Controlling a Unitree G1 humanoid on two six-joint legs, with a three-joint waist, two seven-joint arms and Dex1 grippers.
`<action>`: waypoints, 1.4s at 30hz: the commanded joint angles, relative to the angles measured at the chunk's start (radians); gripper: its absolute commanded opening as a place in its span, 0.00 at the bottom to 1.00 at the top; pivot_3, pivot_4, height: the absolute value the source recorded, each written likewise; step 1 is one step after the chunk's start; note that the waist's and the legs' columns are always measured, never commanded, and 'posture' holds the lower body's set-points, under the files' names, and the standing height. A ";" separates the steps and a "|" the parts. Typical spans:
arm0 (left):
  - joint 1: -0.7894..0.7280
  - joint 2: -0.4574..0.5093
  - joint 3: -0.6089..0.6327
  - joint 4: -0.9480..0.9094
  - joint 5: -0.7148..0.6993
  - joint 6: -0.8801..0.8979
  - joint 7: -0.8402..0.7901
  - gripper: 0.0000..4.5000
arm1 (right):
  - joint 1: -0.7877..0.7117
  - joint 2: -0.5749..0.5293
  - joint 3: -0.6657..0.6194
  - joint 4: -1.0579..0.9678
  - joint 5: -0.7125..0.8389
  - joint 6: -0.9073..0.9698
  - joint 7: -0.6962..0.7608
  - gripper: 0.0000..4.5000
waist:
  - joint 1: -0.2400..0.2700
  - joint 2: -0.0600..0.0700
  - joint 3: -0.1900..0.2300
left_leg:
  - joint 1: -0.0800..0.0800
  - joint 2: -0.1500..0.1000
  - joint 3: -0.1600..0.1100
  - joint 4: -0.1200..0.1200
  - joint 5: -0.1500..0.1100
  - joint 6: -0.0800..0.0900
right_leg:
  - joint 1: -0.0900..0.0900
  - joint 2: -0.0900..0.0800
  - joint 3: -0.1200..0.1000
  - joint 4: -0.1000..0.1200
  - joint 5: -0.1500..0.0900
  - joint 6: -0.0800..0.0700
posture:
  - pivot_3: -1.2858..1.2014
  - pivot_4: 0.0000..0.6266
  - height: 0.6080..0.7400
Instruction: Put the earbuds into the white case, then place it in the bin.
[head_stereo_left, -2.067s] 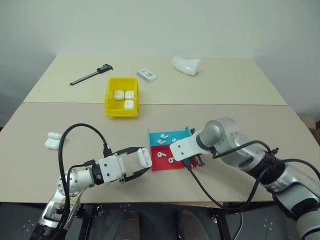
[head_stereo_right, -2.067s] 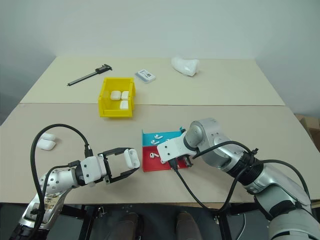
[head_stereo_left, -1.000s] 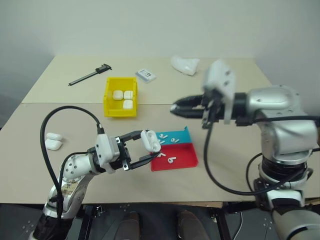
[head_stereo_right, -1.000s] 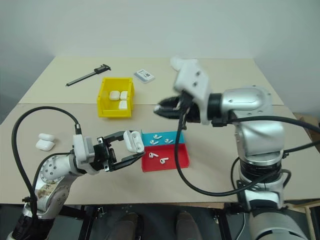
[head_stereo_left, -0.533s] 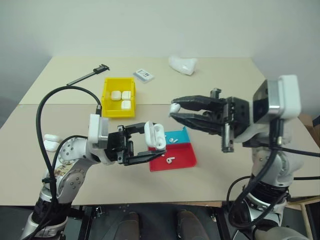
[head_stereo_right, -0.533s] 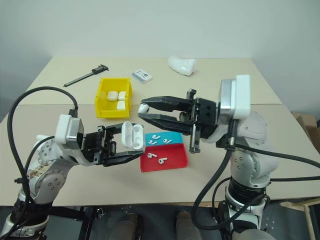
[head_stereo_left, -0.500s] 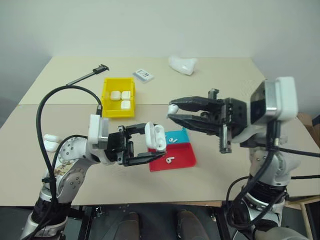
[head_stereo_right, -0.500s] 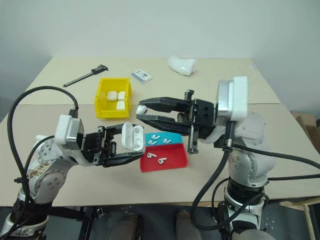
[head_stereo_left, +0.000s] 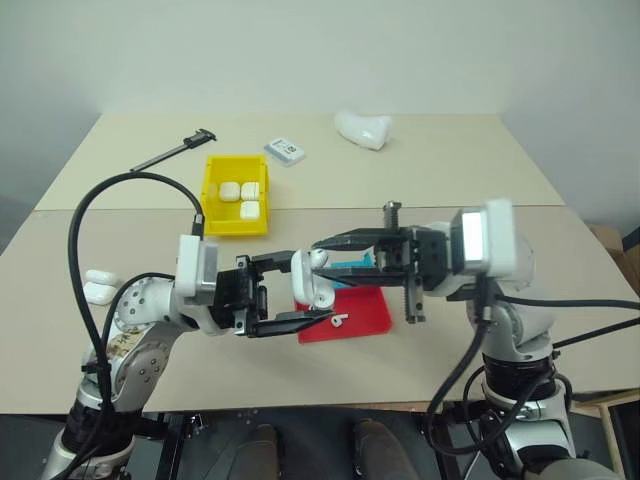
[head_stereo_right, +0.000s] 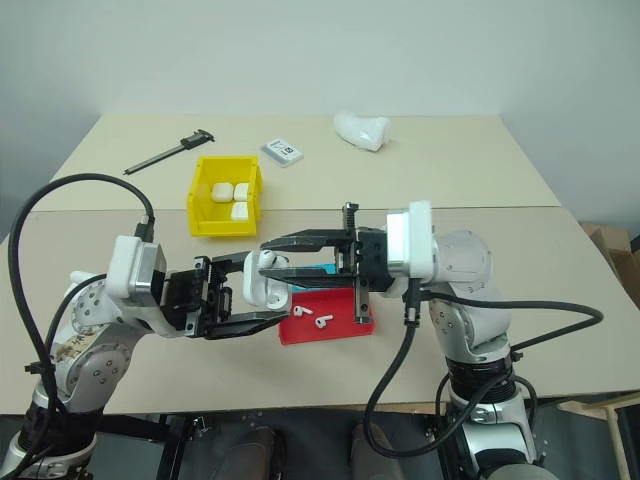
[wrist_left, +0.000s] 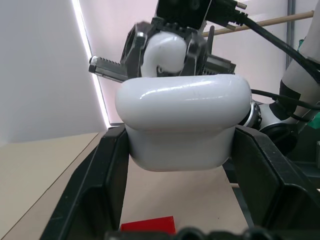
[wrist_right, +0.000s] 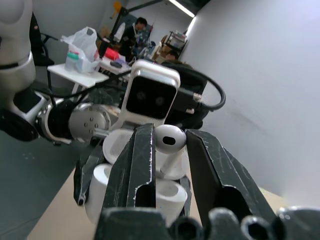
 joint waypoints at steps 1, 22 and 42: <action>0.007 -0.005 0.023 -0.038 0.008 -0.032 -0.005 0.62 | -0.003 -0.015 0.013 -0.003 0.001 -0.046 -0.004 0.25 | 0.000 0.000 0.000 | 0.000 0.000 0.000 0.000 0.000 0.000 | 0.000 0.000 0.000 0.000 0.000 0.000 | 0.52 0.24 1.00; -0.008 -0.038 0.015 -0.005 0.047 -0.059 -0.014 0.62 | 0.011 -0.078 0.077 0.053 -0.071 -0.210 -0.015 0.58 | 0.002 0.000 0.000 | 0.000 0.000 0.000 0.000 0.000 0.000 | 0.000 0.000 0.000 0.000 0.000 0.000 | 0.52 0.24 1.00; 0.452 0.124 0.131 0.008 0.303 -0.255 -0.071 0.62 | -0.584 -0.313 0.454 0.487 -0.502 0.212 0.083 0.58 | -0.001 0.003 0.002 | 0.002 0.004 0.004 -0.005 0.000 0.000 | -0.004 0.000 0.000 0.000 -0.003 -0.007 | 0.52 0.24 1.00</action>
